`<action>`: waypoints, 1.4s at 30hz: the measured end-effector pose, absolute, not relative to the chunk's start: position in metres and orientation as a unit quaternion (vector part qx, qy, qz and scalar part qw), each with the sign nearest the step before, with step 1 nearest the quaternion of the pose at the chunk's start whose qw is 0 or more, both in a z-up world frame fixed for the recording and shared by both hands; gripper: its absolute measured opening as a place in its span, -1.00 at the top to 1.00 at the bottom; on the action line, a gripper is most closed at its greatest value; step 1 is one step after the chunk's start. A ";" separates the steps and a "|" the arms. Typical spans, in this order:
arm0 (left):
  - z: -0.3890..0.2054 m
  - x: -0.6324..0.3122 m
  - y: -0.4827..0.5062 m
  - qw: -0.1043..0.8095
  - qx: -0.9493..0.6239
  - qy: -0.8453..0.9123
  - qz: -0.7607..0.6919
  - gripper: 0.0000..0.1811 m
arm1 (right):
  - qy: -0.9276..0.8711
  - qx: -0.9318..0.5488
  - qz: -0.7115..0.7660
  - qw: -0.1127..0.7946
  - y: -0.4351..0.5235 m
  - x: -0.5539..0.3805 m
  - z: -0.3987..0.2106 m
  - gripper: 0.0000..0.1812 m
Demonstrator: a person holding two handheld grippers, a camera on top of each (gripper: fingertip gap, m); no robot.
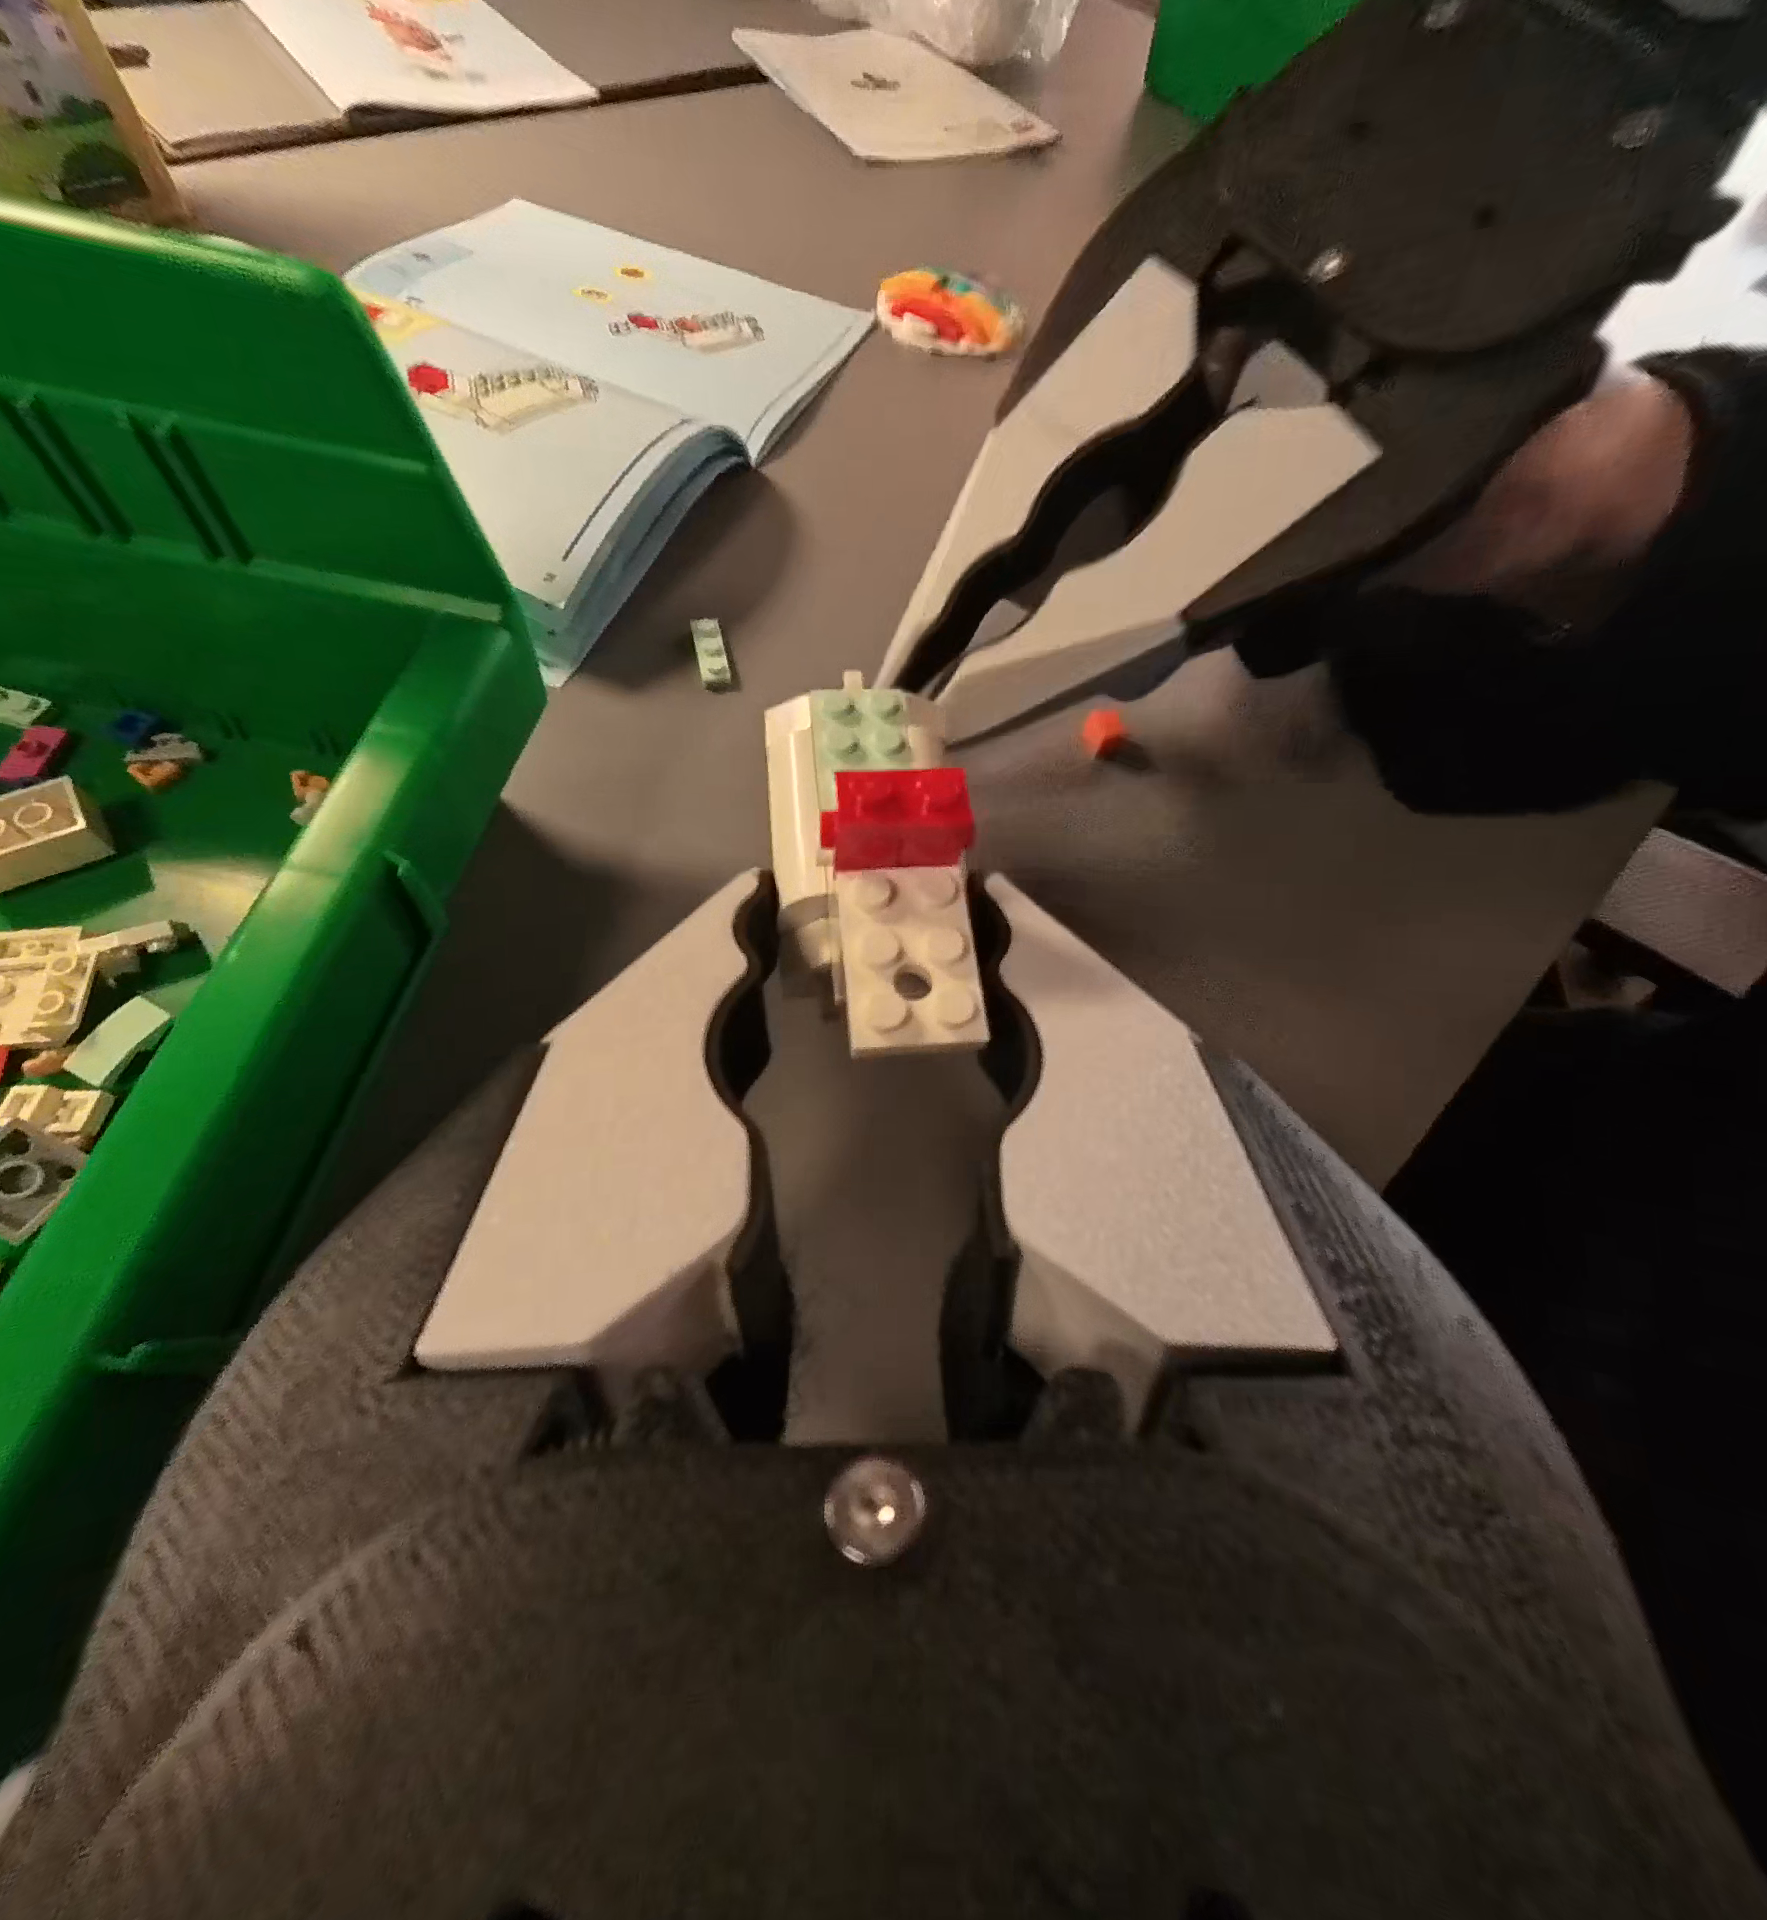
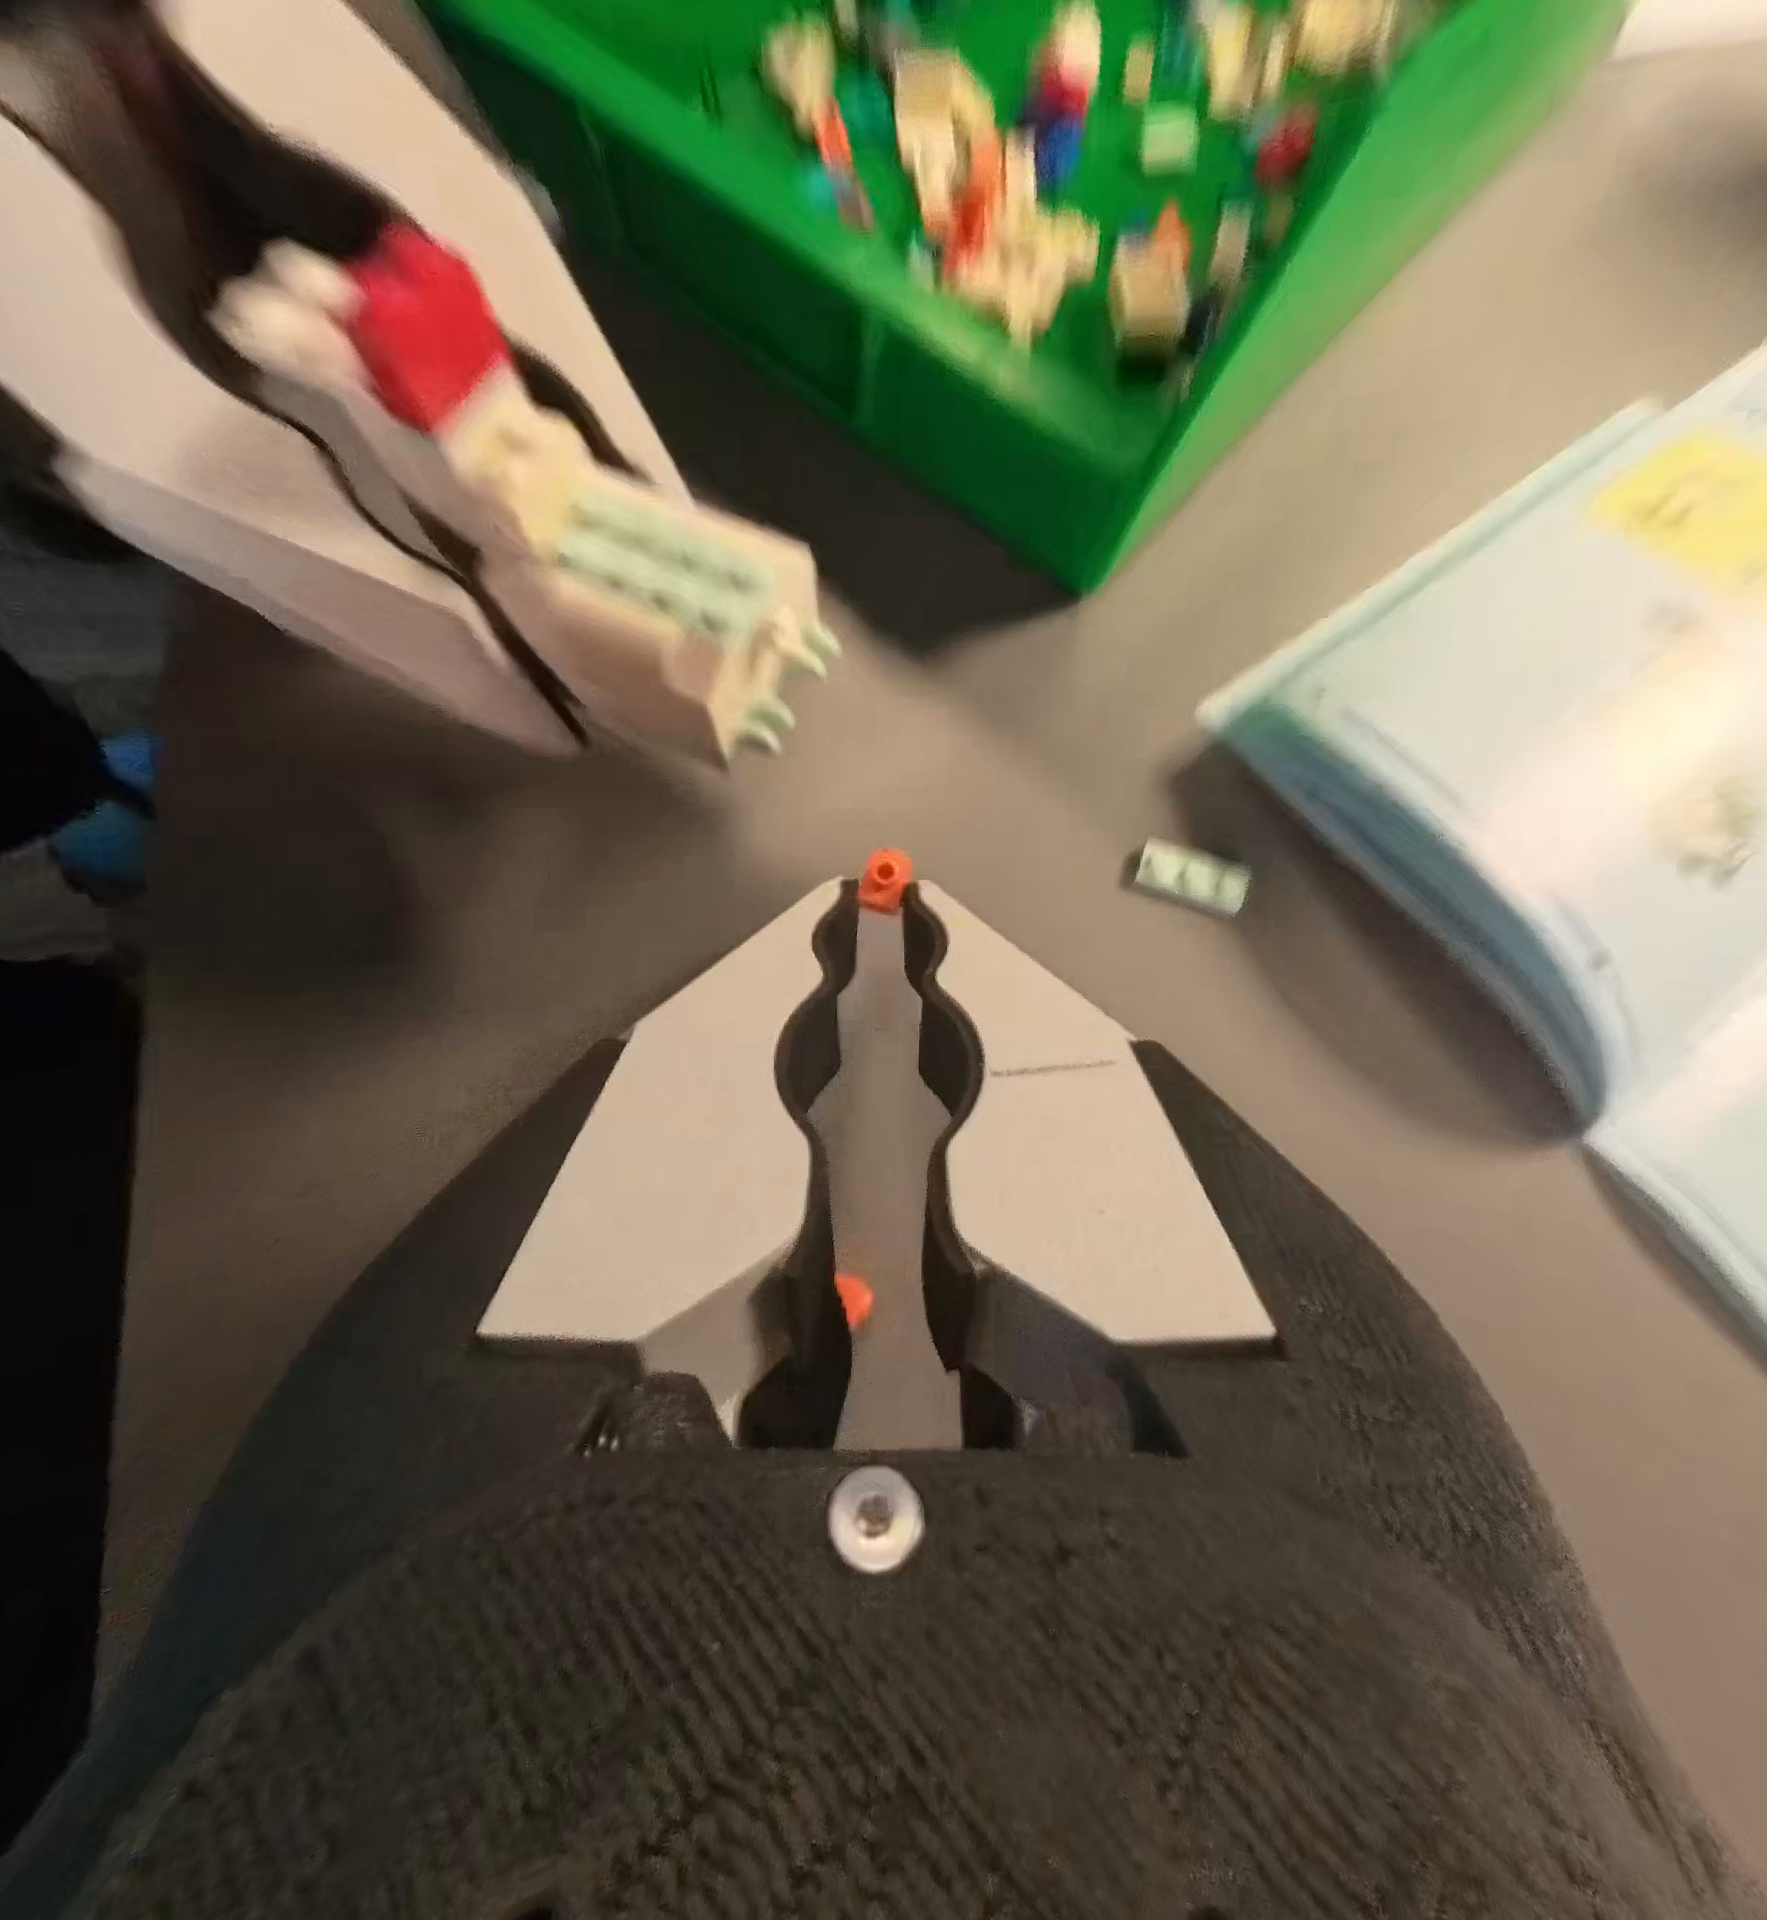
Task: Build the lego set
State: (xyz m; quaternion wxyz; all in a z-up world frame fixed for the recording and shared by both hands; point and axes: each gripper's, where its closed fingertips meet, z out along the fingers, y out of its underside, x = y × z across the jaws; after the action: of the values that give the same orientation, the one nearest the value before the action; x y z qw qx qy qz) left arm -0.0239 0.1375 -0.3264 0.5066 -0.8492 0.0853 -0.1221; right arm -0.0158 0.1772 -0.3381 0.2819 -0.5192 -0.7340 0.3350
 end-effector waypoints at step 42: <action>-0.328 0.053 0.132 0.452 -0.810 0.265 -0.263 0.61 | -0.822 -0.262 0.490 0.127 0.158 0.060 -0.303 0.93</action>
State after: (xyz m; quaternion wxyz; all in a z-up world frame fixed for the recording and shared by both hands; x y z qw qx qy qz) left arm 0.0526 0.1320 -0.3276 0.4517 -0.8104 0.2649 -0.2627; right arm 0.0600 0.1582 -0.3030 0.1269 -0.2617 -0.8220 0.4896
